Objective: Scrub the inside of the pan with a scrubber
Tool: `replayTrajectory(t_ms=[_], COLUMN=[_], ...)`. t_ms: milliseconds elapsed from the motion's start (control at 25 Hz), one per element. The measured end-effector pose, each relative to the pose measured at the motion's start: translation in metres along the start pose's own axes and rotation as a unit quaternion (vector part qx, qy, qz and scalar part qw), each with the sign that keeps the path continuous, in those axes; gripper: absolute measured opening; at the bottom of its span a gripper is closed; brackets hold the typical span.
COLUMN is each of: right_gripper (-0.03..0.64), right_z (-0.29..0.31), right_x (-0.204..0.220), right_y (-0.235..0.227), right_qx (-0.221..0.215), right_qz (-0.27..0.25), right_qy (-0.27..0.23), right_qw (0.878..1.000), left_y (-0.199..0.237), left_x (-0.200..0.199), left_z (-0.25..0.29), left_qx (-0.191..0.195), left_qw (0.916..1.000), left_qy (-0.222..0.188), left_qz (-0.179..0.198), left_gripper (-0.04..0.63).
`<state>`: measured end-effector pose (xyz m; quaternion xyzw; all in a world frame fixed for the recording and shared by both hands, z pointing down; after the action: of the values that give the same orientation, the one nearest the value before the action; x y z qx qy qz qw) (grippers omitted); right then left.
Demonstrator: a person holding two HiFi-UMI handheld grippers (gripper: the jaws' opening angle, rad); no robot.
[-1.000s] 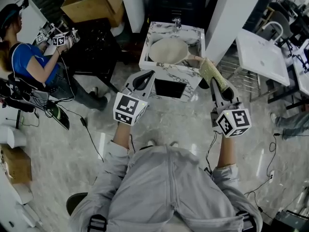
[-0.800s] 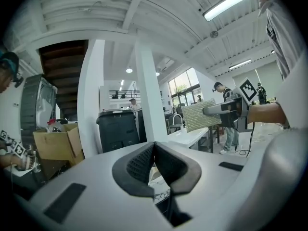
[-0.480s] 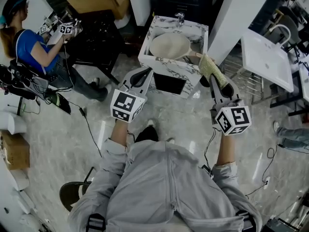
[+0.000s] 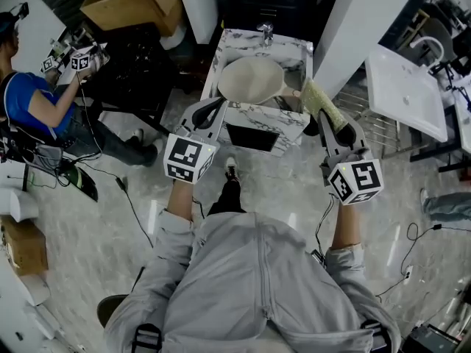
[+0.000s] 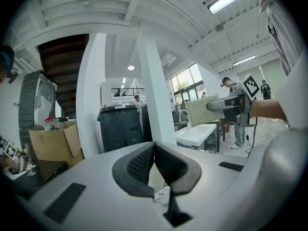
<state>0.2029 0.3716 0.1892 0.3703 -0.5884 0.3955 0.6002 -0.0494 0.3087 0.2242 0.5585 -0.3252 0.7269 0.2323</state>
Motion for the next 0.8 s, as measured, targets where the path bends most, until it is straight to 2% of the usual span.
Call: replayTrajectory(t_ms=[320, 480, 800], right_gripper=[0.089, 0.089, 0.091], right_z=[0.118, 0.176, 0.253], right_x=[0.010, 0.007, 0.001], right_y=[-0.029, -0.039, -0.055], right_qx=[-0.007, -0.006, 0.017], right_qz=[0.010, 0.014, 0.013], right_qy=[0.013, 0.027, 0.042], right_qw=[1.000, 1.000, 0.999], left_y=[0.107, 0.151, 0.203], left_x=[0.013, 0.015, 0.023], left_z=[0.086, 0.125, 0.180], left_qx=[0.009, 0.027, 0.051], left_qw=[0.9999, 0.9996, 0.9986], left_qy=[0.006, 0.001, -0.004], left_qz=[-0.007, -0.002, -0.014], left_gripper=[0.023, 0.023, 0.023])
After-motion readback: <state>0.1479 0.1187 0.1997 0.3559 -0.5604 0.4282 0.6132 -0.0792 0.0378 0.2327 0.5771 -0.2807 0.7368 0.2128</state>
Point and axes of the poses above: the fingertips, and each gripper's own axes: z forward along the fingers, y to its left, x out of its underside, the point moved 4 cm from there along -z, backward along the fingers, and after that the axes turned 2 degrees about z, right-handed, at the moved point
